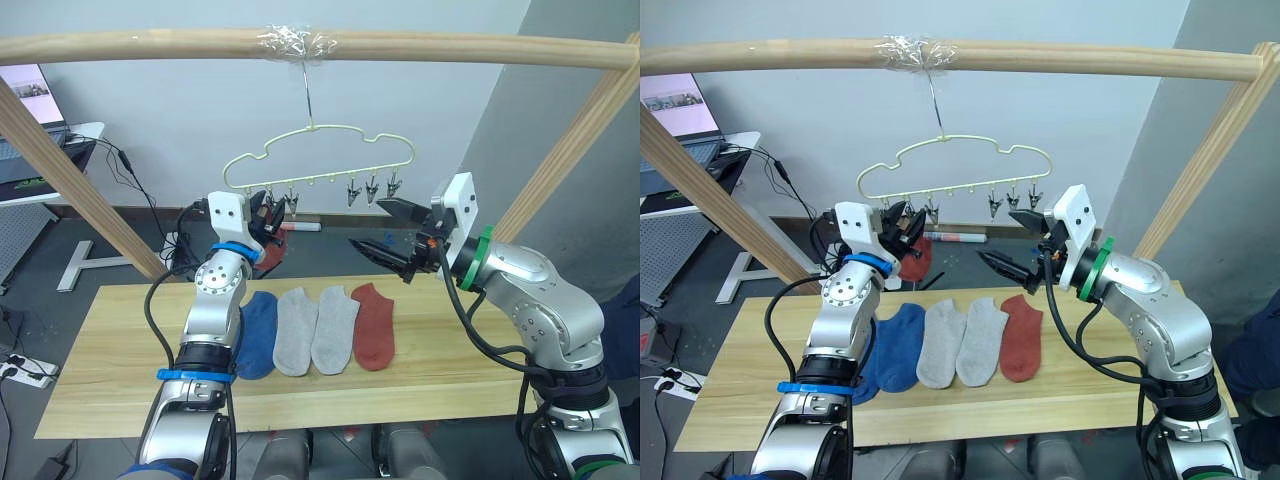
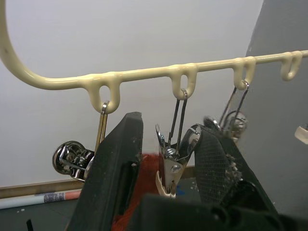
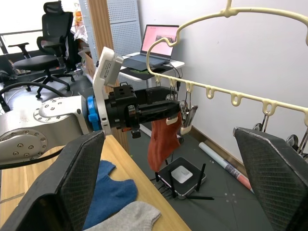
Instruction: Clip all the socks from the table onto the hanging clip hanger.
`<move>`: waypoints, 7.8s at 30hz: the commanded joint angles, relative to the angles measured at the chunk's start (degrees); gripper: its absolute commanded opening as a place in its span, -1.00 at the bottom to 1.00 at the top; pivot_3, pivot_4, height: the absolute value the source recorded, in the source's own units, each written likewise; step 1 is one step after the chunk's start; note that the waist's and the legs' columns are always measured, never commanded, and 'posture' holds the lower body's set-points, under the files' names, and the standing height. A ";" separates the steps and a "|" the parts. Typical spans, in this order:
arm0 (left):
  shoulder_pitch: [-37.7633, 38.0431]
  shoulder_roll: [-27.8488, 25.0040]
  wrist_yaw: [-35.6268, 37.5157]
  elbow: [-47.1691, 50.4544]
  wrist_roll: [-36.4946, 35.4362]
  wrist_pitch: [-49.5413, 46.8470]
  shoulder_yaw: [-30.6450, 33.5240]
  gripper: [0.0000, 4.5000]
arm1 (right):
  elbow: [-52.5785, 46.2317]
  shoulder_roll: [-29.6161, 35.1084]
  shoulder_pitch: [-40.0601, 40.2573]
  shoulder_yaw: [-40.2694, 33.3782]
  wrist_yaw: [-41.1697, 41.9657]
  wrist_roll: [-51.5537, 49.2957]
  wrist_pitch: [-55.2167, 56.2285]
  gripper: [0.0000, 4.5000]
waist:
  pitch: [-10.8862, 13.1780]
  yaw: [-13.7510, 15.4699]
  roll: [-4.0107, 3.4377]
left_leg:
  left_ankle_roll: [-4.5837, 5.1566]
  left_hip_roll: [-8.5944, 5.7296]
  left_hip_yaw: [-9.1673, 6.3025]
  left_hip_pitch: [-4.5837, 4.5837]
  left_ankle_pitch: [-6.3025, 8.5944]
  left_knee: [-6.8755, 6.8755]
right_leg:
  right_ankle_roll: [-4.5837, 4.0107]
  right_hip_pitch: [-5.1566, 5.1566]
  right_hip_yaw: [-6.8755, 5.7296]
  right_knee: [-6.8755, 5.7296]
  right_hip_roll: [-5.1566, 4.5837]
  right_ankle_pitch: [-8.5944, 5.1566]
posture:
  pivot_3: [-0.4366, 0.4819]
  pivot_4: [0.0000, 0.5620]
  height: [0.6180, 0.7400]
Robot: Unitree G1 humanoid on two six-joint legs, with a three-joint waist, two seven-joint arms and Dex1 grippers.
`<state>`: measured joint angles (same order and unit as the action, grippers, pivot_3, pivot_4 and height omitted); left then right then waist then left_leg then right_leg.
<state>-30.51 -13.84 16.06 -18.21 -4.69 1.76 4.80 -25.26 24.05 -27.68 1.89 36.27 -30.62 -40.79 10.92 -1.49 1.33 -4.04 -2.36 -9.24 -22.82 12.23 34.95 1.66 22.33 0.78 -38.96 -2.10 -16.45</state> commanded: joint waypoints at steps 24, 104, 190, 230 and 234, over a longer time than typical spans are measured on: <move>0.74 1.39 -0.86 4.15 -0.90 -0.62 -0.34 -0.14 | -1.68 0.36 -0.94 -0.39 0.37 -1.44 0.44 1.00 | 0.01 0.01 0.01 | 0.00 0.00 0.00 0.00 0.00 0.00 | 0.19 0.00 0.00 0.01 0.00 -0.11 | 0.05 -0.31 1.00; 5.74 0.50 4.72 16.41 -5.40 -14.24 -0.88 -1.00 | 52.21 -4.42 6.31 15.55 4.10 34.31 23.21 -0.38 | 0.00 1.49 0.00 | -0.05 -0.03 0.03 0.13 -0.02 -0.02 | 0.03 -0.10 0.06 0.01 0.04 -0.02 | 0.19 -0.31 1.00; 9.32 -11.57 3.69 31.90 -43.15 -46.66 11.30 0.36 | 22.53 -28.11 1.02 11.52 -4.81 15.20 9.08 0.19 | 0.52 2.95 0.22 | -0.21 0.13 -0.16 -0.05 -0.08 -0.23 | 0.02 0.07 0.11 0.21 -0.09 -0.16 | 0.29 -0.36 1.00; 4.52 1.17 1.84 14.96 -4.74 -12.75 -7.26 -0.27 | -2.35 -1.75 3.19 -0.25 -0.39 5.62 9.89 1.00 | 1.15 2.57 0.19 | -0.19 0.08 0.05 -0.12 -0.08 -0.51 | 0.13 0.23 0.03 0.34 -0.10 -0.22 | 0.06 -0.28 1.00; 2.70 1.60 0.65 11.66 -3.95 -10.79 -6.45 -0.27 | -2.60 -1.37 2.50 -0.52 -0.60 4.94 9.43 1.00 | 1.15 2.51 0.19 | -0.19 0.07 0.02 -0.12 -0.08 -0.47 | 0.10 0.23 -0.01 0.29 -0.09 -0.21 | 0.05 -0.28 1.00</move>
<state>-26.16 -12.48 17.60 -6.60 -9.44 -11.21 -2.93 -25.22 22.24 -23.85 2.77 35.96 -24.25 -31.49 12.08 1.02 1.52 -4.22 -2.29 -9.22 -22.93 12.15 34.49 1.76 22.55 0.78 -38.69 -2.19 -16.66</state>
